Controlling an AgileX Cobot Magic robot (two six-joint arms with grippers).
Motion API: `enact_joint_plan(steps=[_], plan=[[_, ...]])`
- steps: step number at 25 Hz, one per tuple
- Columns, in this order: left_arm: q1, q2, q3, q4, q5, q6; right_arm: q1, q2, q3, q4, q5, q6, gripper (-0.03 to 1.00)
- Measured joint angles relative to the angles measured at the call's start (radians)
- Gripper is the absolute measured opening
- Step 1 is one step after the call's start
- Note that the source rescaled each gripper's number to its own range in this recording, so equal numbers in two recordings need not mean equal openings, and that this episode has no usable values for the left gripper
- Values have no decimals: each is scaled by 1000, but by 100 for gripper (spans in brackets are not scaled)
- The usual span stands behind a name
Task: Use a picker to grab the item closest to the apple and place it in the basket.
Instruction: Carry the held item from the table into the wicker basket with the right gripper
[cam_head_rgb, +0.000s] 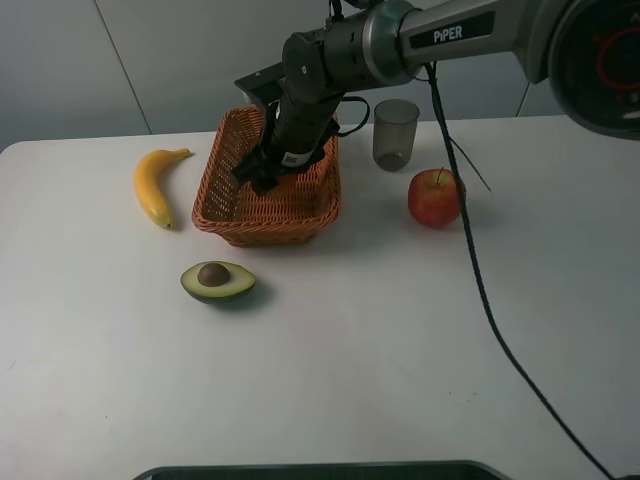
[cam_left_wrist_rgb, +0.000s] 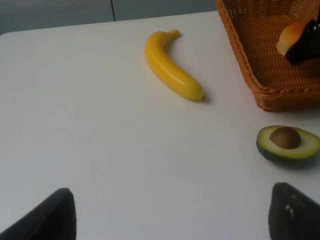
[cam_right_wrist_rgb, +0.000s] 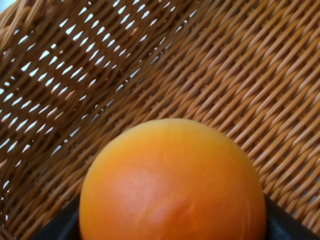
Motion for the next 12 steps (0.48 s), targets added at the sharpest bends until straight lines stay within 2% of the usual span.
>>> enact_joint_plan(steps=[3, 4, 5, 6, 7, 8, 9, 12], plan=[[0, 0, 0, 0, 0, 0, 0, 2, 0, 0, 0, 0, 0], [0, 0, 0, 0, 0, 0, 0, 2, 0, 0, 0, 0, 8], [0, 0, 0, 0, 0, 0, 0, 2, 0, 0, 0, 0, 28], [0, 0, 0, 0, 0, 0, 0, 2, 0, 0, 0, 0, 58], [0, 0, 0, 0, 0, 0, 0, 2, 0, 0, 4, 0, 78], [0, 0, 0, 0, 0, 0, 0, 2, 0, 0, 4, 0, 89], [0, 0, 0, 0, 0, 0, 0, 0, 0, 0, 8, 0, 95], [0, 0, 0, 0, 0, 0, 0, -22, 0, 2, 16, 0, 99]])
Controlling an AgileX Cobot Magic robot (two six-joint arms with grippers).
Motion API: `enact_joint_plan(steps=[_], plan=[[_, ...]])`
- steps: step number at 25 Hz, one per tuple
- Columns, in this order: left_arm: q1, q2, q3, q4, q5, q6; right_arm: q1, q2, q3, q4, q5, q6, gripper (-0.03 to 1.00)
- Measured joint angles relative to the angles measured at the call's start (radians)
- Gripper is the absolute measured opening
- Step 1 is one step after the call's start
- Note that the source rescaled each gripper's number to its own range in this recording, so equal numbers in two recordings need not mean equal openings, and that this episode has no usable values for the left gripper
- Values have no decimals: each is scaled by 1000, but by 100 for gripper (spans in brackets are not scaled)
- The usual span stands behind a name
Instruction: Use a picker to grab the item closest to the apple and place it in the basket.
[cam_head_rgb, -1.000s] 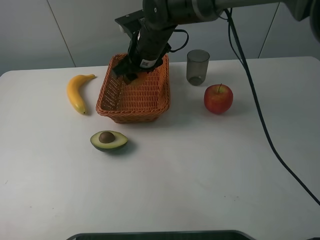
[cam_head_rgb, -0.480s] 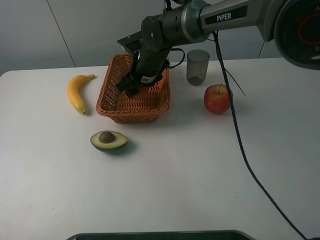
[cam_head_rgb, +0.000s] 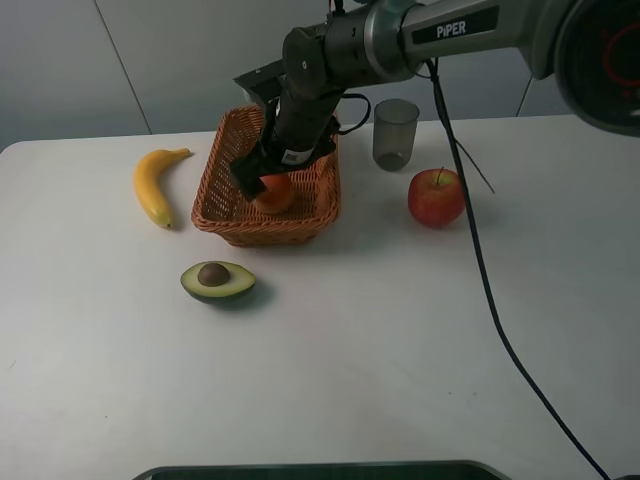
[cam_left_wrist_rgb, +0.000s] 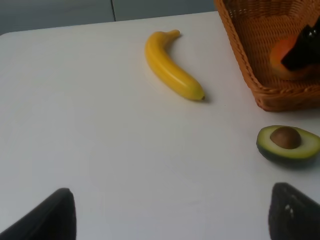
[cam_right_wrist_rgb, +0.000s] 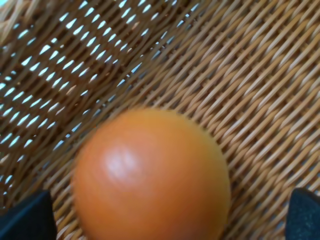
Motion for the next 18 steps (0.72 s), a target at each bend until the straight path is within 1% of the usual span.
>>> enact_joint_plan(steps=[2, 6, 8, 10, 12, 18], plan=[[0, 0, 0, 0, 0, 0, 0, -22, 0, 0, 15, 0, 99], [0, 0, 0, 0, 0, 2, -7, -88, 14, 16, 91, 0, 99], [0, 0, 0, 0, 0, 2, -20, -138, 58, 18, 122, 1, 99], [0, 0, 0, 0, 0, 2, -46, -196, 131, 18, 129, 5, 99], [0, 0, 0, 0, 0, 2, -75, -274, 224, 20, 115, 13, 100], [0, 0, 0, 0, 0, 2, -202, -546, 563, 20, 10, 57, 100]])
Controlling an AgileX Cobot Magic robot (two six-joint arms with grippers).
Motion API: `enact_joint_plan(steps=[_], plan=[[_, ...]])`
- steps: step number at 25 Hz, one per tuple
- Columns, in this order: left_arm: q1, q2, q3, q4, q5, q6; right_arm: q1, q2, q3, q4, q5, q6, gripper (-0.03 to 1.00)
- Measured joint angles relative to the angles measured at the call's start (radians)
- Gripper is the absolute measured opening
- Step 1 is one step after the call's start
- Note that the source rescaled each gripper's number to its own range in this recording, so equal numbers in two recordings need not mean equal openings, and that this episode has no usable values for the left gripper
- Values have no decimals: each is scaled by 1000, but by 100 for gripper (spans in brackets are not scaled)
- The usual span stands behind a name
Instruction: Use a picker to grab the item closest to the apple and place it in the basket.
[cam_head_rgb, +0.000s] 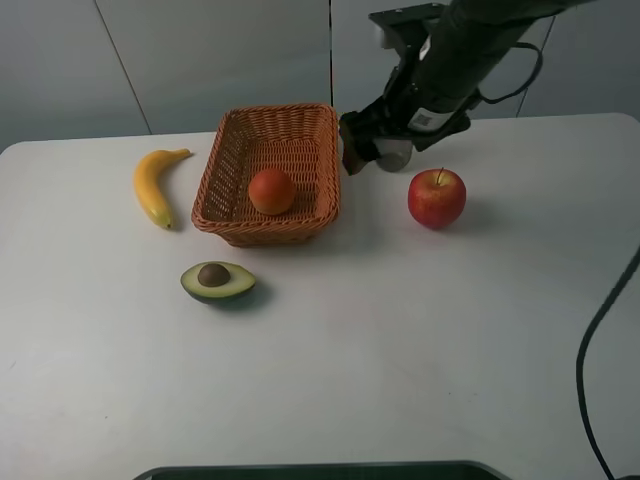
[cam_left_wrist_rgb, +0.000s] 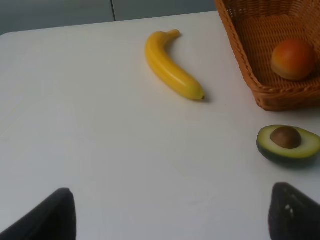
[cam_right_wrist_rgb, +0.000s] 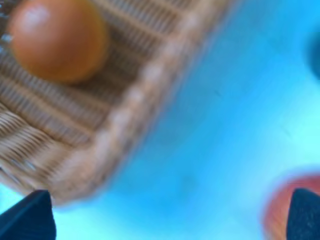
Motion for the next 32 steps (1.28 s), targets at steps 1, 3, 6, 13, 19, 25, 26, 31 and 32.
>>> enact_joint_plan(steps=[1, 3, 6, 13, 19, 25, 26, 31, 32], plan=[[0, 0, 0, 0, 0, 0, -29, -51, 51, 0, -8, 9, 100], [0, 0, 0, 0, 0, 0, -88, -136, 139, 0, -15, 18, 100], [0, 0, 0, 0, 0, 0, -192, -297, 272, -2, -15, 25, 100], [0, 0, 0, 0, 0, 0, -440, -654, 441, -31, 72, 25, 100], [0, 0, 0, 0, 0, 0, -495, -938, 486, -46, 161, 33, 100], [0, 0, 0, 0, 0, 0, -495, -1167, 511, -61, 273, 29, 100], [0, 0, 0, 0, 0, 0, -495, -1206, 513, -65, 293, 29, 100], [0, 0, 0, 0, 0, 0, -464, -1346, 533, -74, 337, 27, 100], [0, 0, 0, 0, 0, 0, -460, -1378, 545, -74, 341, 27, 100]])
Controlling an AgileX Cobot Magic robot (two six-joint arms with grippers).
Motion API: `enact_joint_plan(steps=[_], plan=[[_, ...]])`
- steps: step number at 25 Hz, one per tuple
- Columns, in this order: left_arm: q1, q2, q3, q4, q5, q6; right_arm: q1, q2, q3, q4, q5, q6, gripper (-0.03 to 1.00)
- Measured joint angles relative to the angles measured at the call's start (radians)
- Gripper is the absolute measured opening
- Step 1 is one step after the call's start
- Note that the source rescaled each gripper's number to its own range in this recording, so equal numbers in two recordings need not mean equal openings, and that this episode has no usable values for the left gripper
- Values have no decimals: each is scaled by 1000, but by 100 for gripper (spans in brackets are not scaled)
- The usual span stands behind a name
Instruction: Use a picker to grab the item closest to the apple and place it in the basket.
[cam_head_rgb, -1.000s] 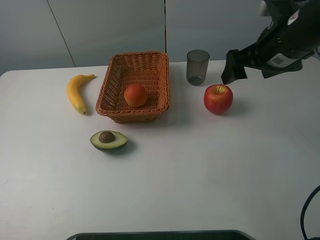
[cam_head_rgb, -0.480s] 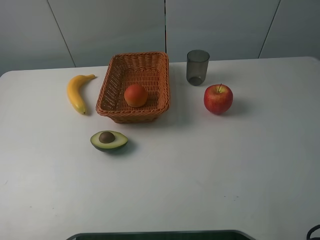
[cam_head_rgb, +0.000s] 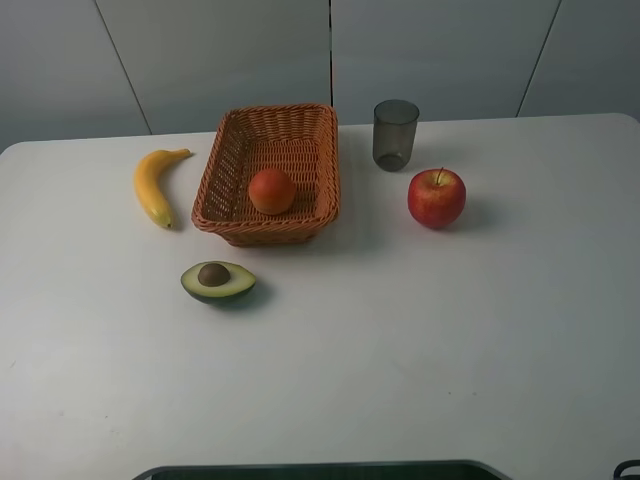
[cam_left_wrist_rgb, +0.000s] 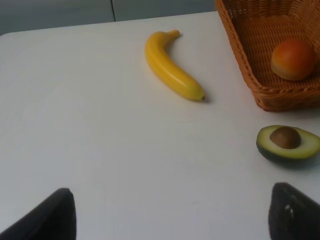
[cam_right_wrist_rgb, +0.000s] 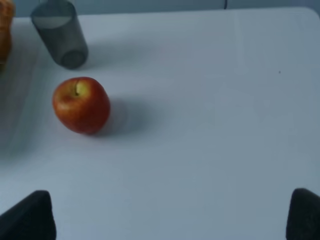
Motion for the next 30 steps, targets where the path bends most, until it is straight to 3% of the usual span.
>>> enact_joint_plan(steps=[6, 17, 30], plan=[[0, 0, 0, 0, 0, 0, 30, -180, 100, 21, 13, -4, 100], [0, 0, 0, 0, 0, 0, 37, -364, 116, 49, 75, -18, 100], [0, 0, 0, 0, 0, 0, 37, -377, 131, 51, 99, -37, 100]])
